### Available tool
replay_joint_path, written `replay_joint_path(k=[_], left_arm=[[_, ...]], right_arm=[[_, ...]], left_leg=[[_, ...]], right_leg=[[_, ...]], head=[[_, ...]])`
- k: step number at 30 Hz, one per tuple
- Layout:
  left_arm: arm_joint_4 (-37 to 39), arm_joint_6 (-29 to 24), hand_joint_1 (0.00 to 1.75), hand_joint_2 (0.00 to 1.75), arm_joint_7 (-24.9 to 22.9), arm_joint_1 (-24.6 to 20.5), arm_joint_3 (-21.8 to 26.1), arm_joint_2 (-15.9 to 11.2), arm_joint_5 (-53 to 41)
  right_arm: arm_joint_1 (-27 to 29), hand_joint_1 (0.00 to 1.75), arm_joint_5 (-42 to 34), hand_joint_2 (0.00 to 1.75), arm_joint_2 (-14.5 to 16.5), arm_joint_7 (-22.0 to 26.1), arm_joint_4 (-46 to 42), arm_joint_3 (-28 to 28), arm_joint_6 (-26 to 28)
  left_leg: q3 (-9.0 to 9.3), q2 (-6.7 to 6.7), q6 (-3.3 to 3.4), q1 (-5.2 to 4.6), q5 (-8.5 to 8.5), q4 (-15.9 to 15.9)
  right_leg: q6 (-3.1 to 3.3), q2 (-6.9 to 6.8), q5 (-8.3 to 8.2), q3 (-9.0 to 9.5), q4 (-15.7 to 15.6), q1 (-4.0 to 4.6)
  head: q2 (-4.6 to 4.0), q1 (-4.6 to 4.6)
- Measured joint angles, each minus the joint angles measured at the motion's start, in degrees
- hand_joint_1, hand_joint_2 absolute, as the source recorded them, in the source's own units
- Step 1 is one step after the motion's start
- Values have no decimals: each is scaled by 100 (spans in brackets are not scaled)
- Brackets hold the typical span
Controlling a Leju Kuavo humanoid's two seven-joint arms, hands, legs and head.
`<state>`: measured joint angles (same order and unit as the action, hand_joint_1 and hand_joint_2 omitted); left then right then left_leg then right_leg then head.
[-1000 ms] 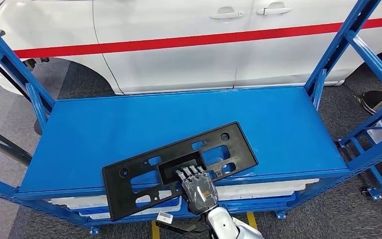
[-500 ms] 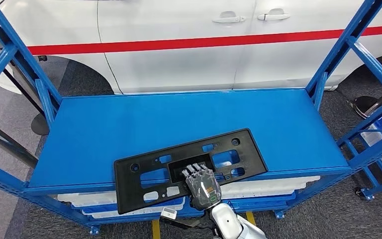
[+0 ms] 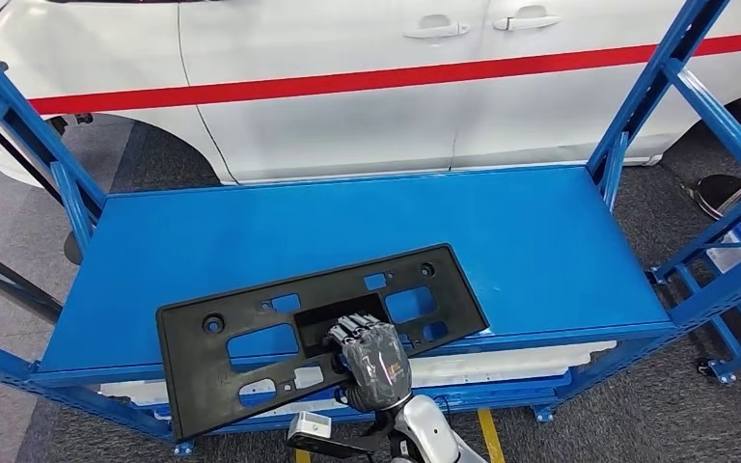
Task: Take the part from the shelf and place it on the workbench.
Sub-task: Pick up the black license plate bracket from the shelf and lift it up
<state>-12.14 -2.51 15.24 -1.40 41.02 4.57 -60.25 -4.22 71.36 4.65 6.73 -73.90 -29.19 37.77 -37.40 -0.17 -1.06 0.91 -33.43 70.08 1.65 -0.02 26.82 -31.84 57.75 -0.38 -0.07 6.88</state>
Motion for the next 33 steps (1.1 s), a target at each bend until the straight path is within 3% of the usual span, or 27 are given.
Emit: replay_joint_path(k=[1,2,3,6,8,11,12,13,15,16,17,18,19,21,22,24,27,29,31,32,33], left_arm=[[0,-11,0,0,3,7,29,1,4],[0,-23,0,0,9,15,64,2,7],[-1,-35,0,0,16,21,100,3,7],[-1,-60,0,0,49,17,192,12,3],[-1,-72,0,0,64,7,251,26,-2],[-1,-85,0,0,68,16,344,61,-19],[0,-85,0,0,69,18,376,74,-27],[0,-80,0,0,72,19,409,86,-35],[0,-48,0,0,84,17,484,97,-33],[-1,-31,0,0,91,16,527,102,-26],[-1,-17,0,0,98,17,573,108,-19],[-1,-13,0,0,101,16,617,117,-15],[-1,-14,0,0,103,15,654,128,-15],[-1,-18,0,0,114,13,720,161,-12],[-1,-30,0,0,120,12,755,177,-7],[-2,-68,0,0,119,12,827,208,-3],[-1,-113,0,0,102,7,909,240,-13],[-1,-126,0,0,94,6,948,256,-14],[-2,-162,0,0,75,8,979,262,-12],[-2,-191,0,0,58,11,996,262,-16],[-2,-215,0,0,44,14,1014,262,-26]], right_arm=[[48,175,-300,175,14,217,-135,-4,-5],[101,175,-619,175,22,425,-333,-23,-19],[153,175,-875,175,25,568,-566,-55,-38],[267,175,-1362,175,21,702,-1293,-206,-92],[335,175,-1795,175,-12,850,-1731,-300,-83],[483,175,-3204,175,-104,1477,-2404,-420,-132],[556,175,-3881,175,-135,1774,-2639,-446,-238],[637,175,-4623,175,-164,2082,-2879,-460,-414],[820,175,-5987,175,-215,2573,-3316,-439,-938],[913,175,-6509,175,-240,2734,-3499,-411,-1229],[1000,175,-6905,175,-263,2828,-3654,-370,-1518],[1075,175,-7186,175,-279,2879,-3781,-324,-1790],[1135,175,-7370,175,-288,2904,-3878,-274,-2010],[1238,175,-7543,175,-282,2923,-4010,-176,-2269],[1290,175,-7553,175,-271,2919,-4042,-127,-2307],[1394,175,-7578,175,-249,2894,-4055,-19,-2359],[1511,175,-7687,175,-232,2913,-4010,139,-2505],[1557,175,-7722,175,-214,2938,-3981,212,-2563],[1611,175,-7738,175,-204,2944,-3945,277,-2636],[1642,175,-7741,175,-200,2947,-3919,310,-2692],[1671,175,-7739,175,-194,2954,-3889,342,-2757]], left_leg=[[-149,0,-19,5,-97,308],[-212,0,-32,12,-82,431],[-168,1,-39,21,45,323],[317,1,-24,34,569,-743],[460,-11,37,14,632,-1080],[463,-18,159,2,650,-1115],[468,-16,203,7,660,-1131],[471,-14,241,17,669,-1147],[467,-11,287,13,662,-1148],[467,-10,296,10,658,-1148],[471,-8,300,7,652,-1147],[481,-8,299,5,645,-1146],[497,-9,294,5,636,-1146],[533,-16,264,-7,607,-1138],[541,-19,240,-16,593,-1135],[546,-23,177,-33,576,-1137],[528,-14,75,-18,499,-1064],[315,-9,22,-6,201,-584],[-43,-9,-13,-3,-140,167],[-162,-9,-22,-3,-194,411],[-180,-9,-22,-3,-134,440]], right_leg=[[3,-1,4,-1,4,2],[6,1,11,0,11,3],[3,6,21,2,24,0],[-63,24,86,0,102,-5],[-126,26,117,-23,143,11],[-212,26,152,-38,171,1],[-242,25,231,-73,269,-9],[-269,23,374,-167,484,-18],[-306,20,748,-514,1207,-30],[-318,20,874,-695,1555,-34],[-323,20,891,-803,1742,-36],[-319,19,788,-803,1706,-36],[-306,19,596,-692,1448,-35],[-258,17,205,-325,663,-21],[-233,18,103,-193,371,-9],[-196,29,76,-114,159,22],[-105,34,42,-91,101,-13],[-53,15,31,-69,70,-33],[-29,-1,38,-69,78,-26],[-23,-5,41,-68,86,-22],[-20,-5,42,-66,96,-20]], head=[[0,0],[0,0],[0,0],[0,1],[0,2],[0,2],[0,2],[0,3],[0,3],[0,3],[0,3],[0,4],[0,4],[0,4],[0,3],[0,1],[0,2],[0,0],[0,0],[0,0],[0,0]])
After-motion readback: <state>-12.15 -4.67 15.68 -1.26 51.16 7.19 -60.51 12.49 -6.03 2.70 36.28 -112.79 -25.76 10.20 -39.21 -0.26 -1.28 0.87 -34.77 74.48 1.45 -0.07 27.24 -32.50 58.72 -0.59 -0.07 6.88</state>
